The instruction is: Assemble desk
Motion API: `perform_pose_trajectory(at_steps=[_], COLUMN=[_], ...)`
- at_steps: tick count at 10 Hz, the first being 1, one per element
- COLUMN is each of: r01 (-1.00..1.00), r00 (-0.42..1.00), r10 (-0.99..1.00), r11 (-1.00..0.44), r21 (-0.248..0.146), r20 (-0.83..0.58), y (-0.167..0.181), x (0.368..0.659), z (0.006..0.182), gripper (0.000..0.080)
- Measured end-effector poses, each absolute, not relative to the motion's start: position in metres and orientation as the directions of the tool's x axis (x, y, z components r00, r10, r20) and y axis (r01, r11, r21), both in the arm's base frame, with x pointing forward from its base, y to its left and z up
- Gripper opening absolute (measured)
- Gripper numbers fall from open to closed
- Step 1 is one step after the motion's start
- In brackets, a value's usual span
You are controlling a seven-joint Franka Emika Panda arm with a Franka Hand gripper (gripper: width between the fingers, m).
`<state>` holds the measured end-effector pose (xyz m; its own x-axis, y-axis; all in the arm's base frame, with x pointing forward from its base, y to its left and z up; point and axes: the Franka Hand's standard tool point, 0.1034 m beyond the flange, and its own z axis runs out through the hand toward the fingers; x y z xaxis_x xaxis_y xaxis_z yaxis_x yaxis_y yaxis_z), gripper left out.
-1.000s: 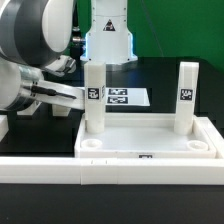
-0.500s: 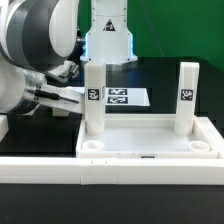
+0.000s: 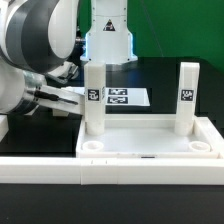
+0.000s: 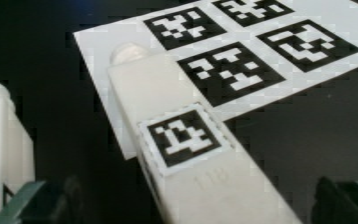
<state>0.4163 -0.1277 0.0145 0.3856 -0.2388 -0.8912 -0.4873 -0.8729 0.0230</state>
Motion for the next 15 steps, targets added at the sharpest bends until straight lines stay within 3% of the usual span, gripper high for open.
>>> perform_pose_trajectory(at_steps=[9,10,13,15], r01=[-0.432,-0.421,-0.430,-0.431], r00=[0.443,0.455,0.473,0.470], r10=[-0.231,-0.201,-0.180,-0.181], r11=[-0.902,-0.907,-0.902,-0.901], r21=[0.020,-0.011,-0.047,-0.045], r20=[-0.866,-0.868,-0.862,-0.864], y=[-0.129,-0.131,-0.127,-0.127], x=[0.423,0.422,0.422,0.421], z=[0.015,0.018,0.028,0.027], gripper=[0.0648,0.0648,0.0648,0.0648])
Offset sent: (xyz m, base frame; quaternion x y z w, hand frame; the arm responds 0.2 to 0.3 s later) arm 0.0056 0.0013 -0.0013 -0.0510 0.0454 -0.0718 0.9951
